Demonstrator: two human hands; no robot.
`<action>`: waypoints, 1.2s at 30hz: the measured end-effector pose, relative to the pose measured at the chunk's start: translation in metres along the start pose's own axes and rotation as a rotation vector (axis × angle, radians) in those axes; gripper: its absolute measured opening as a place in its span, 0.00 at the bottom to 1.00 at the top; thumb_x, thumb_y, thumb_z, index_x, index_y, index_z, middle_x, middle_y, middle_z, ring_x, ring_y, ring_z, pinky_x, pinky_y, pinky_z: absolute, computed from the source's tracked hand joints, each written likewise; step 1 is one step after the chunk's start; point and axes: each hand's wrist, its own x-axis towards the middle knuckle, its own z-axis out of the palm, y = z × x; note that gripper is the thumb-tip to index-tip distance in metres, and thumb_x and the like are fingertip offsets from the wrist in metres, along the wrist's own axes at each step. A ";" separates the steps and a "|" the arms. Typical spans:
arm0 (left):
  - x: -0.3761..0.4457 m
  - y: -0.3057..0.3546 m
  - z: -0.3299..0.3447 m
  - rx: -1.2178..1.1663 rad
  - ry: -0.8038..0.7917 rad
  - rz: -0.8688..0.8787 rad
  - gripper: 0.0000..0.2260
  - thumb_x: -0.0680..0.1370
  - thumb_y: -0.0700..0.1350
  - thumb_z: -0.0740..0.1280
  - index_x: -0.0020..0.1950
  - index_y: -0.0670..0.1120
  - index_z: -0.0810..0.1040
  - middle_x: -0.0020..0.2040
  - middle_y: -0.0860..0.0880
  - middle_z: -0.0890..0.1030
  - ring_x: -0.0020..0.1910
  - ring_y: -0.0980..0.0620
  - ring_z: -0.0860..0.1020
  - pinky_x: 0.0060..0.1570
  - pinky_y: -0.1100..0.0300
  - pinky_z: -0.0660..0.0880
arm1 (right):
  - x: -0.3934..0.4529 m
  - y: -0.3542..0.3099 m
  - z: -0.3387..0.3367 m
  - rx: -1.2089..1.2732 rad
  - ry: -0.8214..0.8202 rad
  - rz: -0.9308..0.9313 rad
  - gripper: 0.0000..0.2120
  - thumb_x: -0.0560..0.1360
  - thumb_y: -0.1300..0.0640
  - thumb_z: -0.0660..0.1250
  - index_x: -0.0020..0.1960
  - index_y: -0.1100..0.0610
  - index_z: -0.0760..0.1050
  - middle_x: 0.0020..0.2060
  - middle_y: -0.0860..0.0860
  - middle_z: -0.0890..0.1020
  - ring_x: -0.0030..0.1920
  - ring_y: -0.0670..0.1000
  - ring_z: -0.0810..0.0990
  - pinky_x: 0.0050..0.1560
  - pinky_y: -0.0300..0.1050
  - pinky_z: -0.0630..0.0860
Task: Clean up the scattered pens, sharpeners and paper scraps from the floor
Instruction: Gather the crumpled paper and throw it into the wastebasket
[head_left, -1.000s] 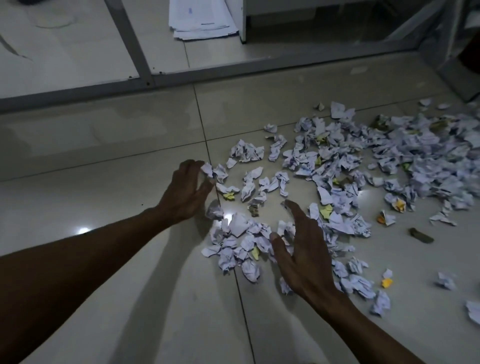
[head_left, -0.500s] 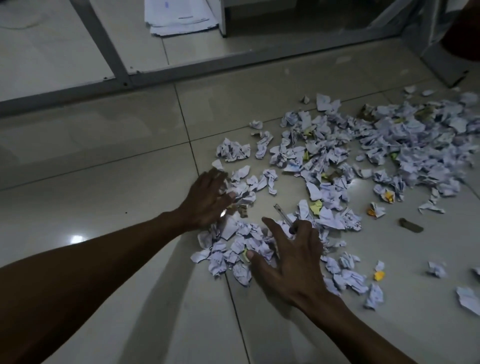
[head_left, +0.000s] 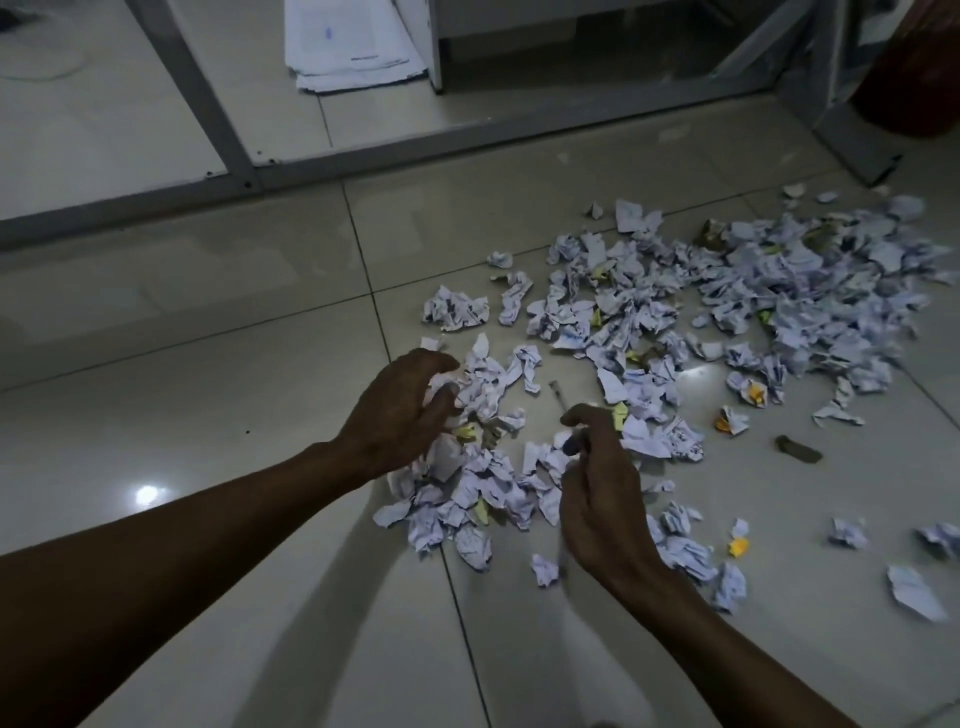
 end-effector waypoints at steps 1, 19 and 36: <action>0.002 0.008 -0.001 -0.056 0.021 0.019 0.15 0.79 0.50 0.59 0.58 0.43 0.77 0.51 0.46 0.81 0.49 0.49 0.79 0.49 0.52 0.77 | 0.003 -0.003 -0.003 0.089 -0.010 0.035 0.20 0.76 0.70 0.54 0.62 0.50 0.61 0.45 0.53 0.75 0.31 0.41 0.69 0.33 0.35 0.65; 0.049 0.121 -0.049 -0.709 -0.071 -0.511 0.06 0.78 0.37 0.67 0.50 0.34 0.77 0.39 0.37 0.82 0.31 0.52 0.80 0.28 0.68 0.73 | 0.052 -0.077 -0.048 0.265 -0.146 0.356 0.16 0.76 0.67 0.68 0.59 0.54 0.69 0.41 0.53 0.84 0.38 0.49 0.84 0.38 0.46 0.80; 0.065 0.404 -0.298 -0.798 -0.127 -0.682 0.06 0.77 0.36 0.67 0.49 0.33 0.77 0.38 0.38 0.82 0.30 0.53 0.80 0.27 0.67 0.72 | 0.012 -0.349 -0.311 0.135 -0.076 0.520 0.06 0.74 0.62 0.70 0.44 0.51 0.76 0.37 0.49 0.84 0.36 0.49 0.83 0.42 0.50 0.81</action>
